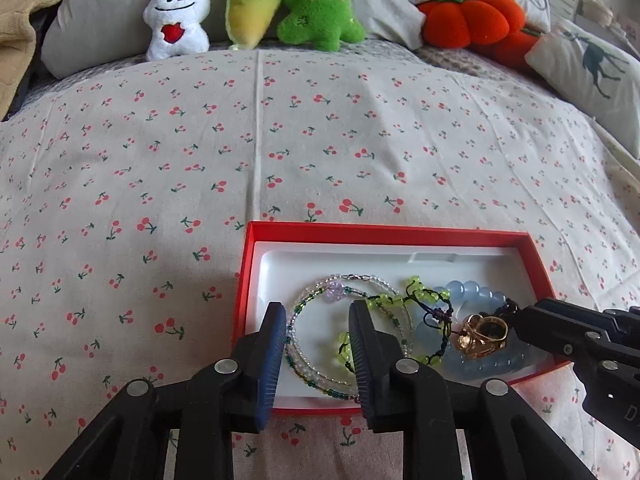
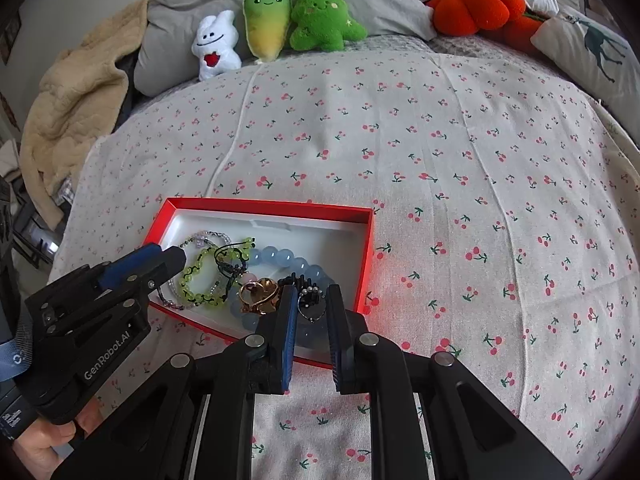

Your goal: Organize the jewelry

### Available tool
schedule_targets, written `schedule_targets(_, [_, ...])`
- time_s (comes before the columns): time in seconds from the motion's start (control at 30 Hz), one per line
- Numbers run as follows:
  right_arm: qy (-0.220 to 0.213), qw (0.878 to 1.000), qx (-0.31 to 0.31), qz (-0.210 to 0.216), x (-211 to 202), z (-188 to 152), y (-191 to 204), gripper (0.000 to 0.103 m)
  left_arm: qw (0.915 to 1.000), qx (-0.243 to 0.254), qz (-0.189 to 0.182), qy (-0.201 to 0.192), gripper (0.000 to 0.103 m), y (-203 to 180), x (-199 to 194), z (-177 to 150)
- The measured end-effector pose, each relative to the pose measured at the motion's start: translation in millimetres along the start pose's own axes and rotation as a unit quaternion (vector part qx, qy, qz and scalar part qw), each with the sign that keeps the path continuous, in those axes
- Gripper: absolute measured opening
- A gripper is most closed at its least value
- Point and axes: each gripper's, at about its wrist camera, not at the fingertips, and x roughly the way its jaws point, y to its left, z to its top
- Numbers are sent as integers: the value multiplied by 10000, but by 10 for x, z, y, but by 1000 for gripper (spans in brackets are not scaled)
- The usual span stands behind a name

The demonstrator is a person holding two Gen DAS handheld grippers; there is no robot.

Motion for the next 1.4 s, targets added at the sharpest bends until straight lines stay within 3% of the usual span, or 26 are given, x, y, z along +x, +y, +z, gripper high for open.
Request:
schedule_targets(0.3, [-90, 9998, 82, 137, 30, 66, -10, 17, 9999, -70, 111, 23, 35, 134, -176, -39])
schedule_targets(0.57, [26, 9989, 185, 421, -26, 51, -7, 20, 9993, -319, 66, 187, 49, 302, -300, -84])
schedule_targets(0.77, [23, 9985, 172, 518, -125, 21, -1, 21, 9955, -560, -253, 727, 61, 373, -384, -122])
schedule_targets(1.03, [159, 9978, 132, 635, -243, -61, 15, 56, 9795, -718, -650, 1767, 61, 364, -372, -448])
schedule_targets(1.27, [629, 9971, 163, 385, -269, -229, 23, 57, 9657, -754, -938, 2303, 60, 238, -337, -786])
schedule_targets(1.4, [829, 9961, 9, 314, -255, -349, 73, 57, 9656, -664, -805, 2380, 42, 169, -282, -868])
